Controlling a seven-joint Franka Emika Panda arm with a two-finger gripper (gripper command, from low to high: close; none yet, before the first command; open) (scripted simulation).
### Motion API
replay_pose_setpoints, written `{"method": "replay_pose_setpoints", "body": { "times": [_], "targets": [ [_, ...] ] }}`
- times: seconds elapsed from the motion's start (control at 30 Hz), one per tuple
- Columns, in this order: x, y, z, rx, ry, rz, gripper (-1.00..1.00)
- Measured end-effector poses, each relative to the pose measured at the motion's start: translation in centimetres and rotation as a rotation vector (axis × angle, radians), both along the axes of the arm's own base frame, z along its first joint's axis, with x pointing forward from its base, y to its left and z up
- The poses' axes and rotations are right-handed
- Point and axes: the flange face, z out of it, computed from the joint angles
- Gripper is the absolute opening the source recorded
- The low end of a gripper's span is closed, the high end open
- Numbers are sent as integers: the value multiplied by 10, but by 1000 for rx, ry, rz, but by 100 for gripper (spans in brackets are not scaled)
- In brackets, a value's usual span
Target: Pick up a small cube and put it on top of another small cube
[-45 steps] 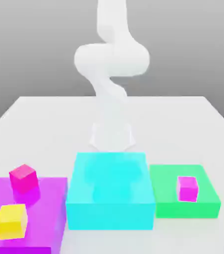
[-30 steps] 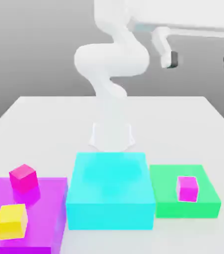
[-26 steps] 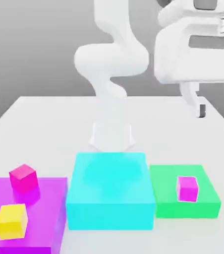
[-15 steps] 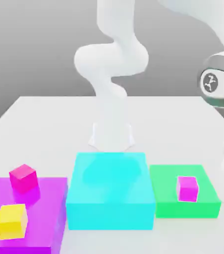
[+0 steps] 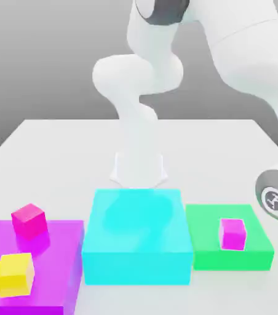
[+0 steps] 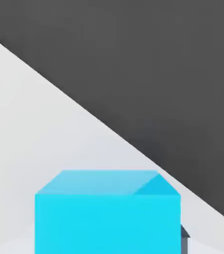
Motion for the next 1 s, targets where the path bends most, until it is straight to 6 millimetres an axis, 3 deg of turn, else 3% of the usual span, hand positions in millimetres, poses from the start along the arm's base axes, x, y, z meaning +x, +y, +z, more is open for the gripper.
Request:
{"method": "replay_pose_setpoints", "body": {
  "times": [0.1,0.2,0.57,0.73,0.87,0.9,1.0],
  "targets": [
    [-2,-1,42,-2,-1,9,-100],
    [-18,-15,69,-27,-10,100,-100],
    [-99,-79,141,-50,-13,453,-100],
    [-140,-106,153,-8,-1,606,-100],
    [-145,-109,110,0,1,629,-100],
    [-146,-110,99,-1,1,628,100],
    [-146,-110,99,-1,1,628,100]
  ]
}}
